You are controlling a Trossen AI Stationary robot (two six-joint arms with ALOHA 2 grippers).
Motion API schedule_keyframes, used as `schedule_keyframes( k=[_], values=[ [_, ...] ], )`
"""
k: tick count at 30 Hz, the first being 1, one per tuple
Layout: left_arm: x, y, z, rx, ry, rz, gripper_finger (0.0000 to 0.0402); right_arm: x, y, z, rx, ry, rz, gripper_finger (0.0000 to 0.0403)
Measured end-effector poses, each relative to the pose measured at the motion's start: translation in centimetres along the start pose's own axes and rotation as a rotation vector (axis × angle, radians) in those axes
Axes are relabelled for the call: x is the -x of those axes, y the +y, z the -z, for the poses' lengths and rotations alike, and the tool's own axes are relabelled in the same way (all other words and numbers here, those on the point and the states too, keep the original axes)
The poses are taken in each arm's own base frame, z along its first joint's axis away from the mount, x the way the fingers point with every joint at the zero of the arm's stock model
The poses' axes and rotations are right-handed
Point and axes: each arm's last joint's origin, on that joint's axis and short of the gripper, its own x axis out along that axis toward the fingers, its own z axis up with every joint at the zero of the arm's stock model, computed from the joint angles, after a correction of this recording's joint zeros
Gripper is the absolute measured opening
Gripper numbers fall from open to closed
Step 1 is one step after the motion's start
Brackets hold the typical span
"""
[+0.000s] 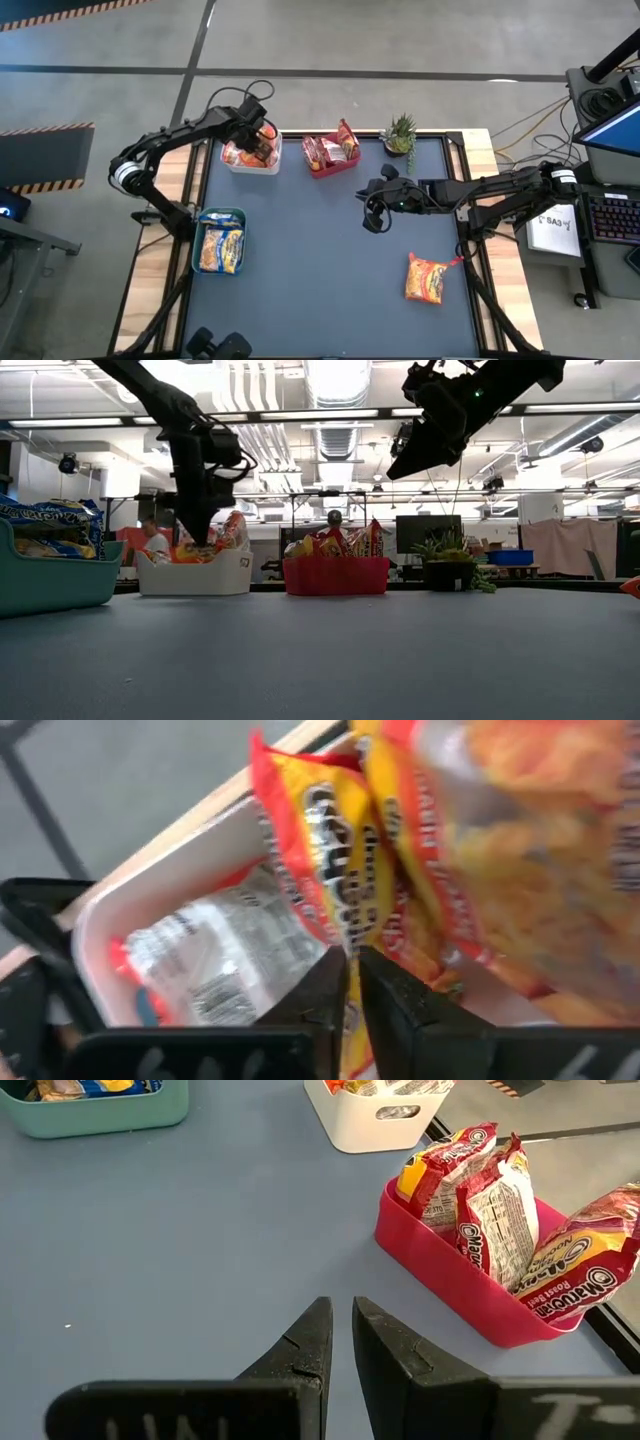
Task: Sort Maruchan noodles
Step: Adjust the orange noodle pack in the white bin
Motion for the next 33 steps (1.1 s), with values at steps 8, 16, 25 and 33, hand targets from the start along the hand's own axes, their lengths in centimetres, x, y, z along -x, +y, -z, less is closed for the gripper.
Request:
schedule_keyframes(
  k=[8,16,25,33],
  values=[
    [-0.8,-0.1,-0.3,-0.018,-0.009,0.016,0.0110,0.0,0.0,0.0,0.000,0.000,0.000,0.0034],
    [-1.8,-0.3,-0.7,-0.042,-0.022,0.016,0.0185,0.0,0.0,0.0,-0.005,0.000,0.000,0.0034],
    [-2.4,-0.3,-0.7,-0.051,-0.002,0.010,0.0139,0.0,0.0,0.0,-0.006,0.000,-0.001,0.0034],
    [-2.4,-0.2,-0.6,-0.064,0.005,0.005,0.0014,0.0,0.0,0.0,-0.006,0.000,0.000,0.0034]
  ],
)
